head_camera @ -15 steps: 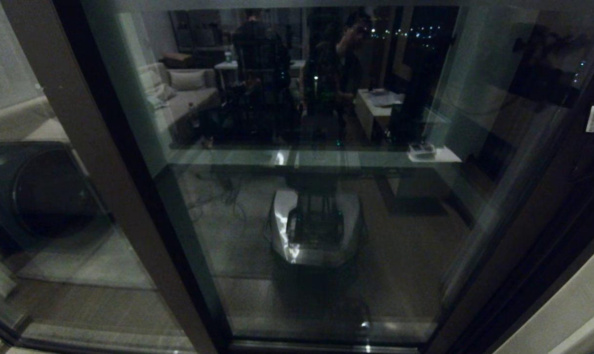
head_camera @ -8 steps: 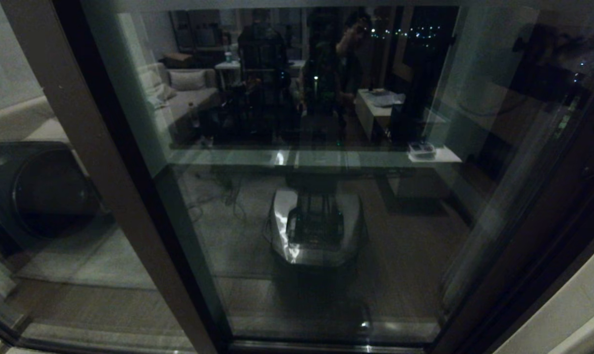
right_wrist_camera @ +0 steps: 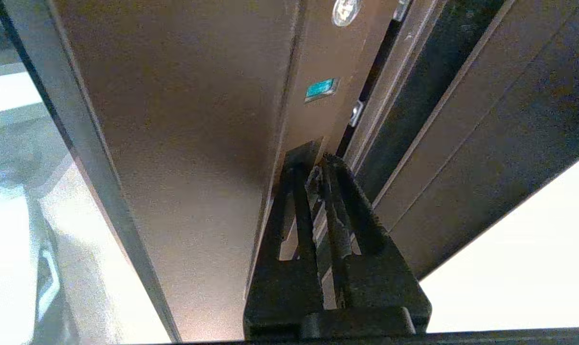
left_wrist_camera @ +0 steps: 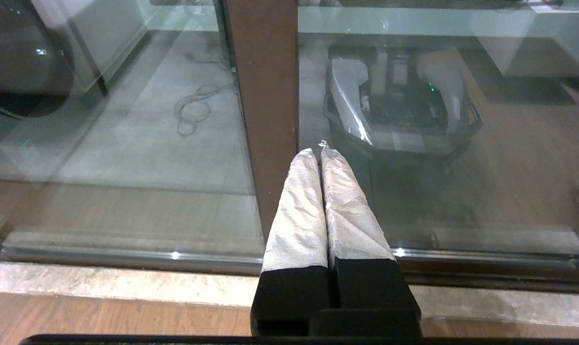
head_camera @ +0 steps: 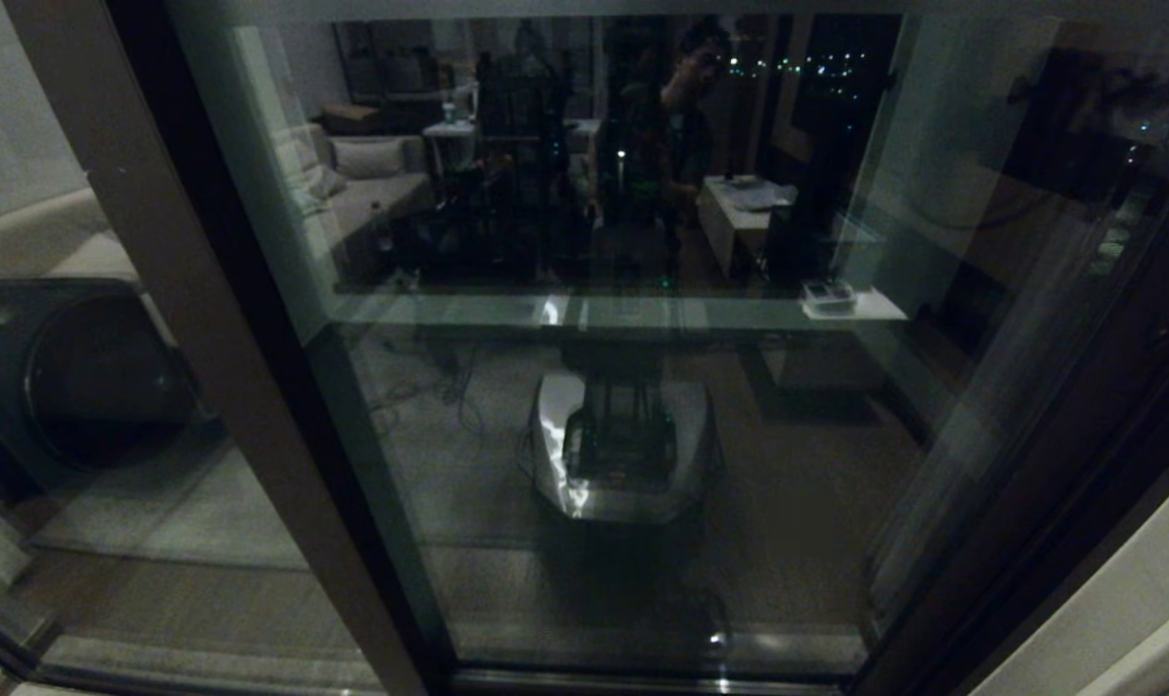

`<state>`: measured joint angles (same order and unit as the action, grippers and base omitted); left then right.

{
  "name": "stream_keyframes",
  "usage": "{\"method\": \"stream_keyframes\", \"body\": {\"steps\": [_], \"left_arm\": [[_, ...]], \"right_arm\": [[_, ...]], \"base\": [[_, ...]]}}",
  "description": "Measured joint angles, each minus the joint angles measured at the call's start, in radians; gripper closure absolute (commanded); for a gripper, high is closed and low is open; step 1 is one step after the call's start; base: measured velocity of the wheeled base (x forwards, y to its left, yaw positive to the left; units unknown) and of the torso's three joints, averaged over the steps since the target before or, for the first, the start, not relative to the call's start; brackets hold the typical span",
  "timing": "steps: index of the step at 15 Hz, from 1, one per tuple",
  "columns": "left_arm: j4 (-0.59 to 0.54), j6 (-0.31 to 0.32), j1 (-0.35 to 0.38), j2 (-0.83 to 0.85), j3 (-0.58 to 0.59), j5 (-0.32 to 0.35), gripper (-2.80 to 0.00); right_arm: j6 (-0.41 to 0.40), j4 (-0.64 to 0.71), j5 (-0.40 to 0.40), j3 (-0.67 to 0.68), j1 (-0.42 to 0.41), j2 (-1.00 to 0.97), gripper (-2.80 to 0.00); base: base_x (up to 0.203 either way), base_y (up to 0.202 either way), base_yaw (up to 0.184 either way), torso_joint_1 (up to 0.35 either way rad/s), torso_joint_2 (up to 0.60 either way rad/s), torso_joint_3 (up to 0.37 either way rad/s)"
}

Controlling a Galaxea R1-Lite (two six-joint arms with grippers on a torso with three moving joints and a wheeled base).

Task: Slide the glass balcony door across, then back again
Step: Close the slid door

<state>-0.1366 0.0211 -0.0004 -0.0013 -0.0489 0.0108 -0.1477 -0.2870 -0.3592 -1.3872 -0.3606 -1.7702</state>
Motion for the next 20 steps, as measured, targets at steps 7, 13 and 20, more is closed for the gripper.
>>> {"method": "stream_keyframes", "body": {"steps": [7, 13, 20], "left_arm": [[0.0, 0.0, 0.0, 0.0, 0.0, 0.0, 0.0], [0.0, 0.0, 0.0, 0.0, 0.0, 0.0, 0.0], [0.0, 0.0, 0.0, 0.0, 0.0, 0.0, 0.0]], "right_arm": [[0.0, -0.001, 0.017, -0.026, -0.031, -0.023, 0.0], [0.004, -0.008, 0.022, -0.009, -0.032, -0.011, 0.0], [-0.005, 0.009, 0.111, 0.141, -0.04, 0.152, 0.0]], "base": [[0.0, 0.0, 0.0, 0.0, 0.0, 0.0], [0.0, 0.0, 0.0, 0.0, 0.0, 0.0], [0.0, 0.0, 0.0, 0.0, 0.0, 0.0]]}}
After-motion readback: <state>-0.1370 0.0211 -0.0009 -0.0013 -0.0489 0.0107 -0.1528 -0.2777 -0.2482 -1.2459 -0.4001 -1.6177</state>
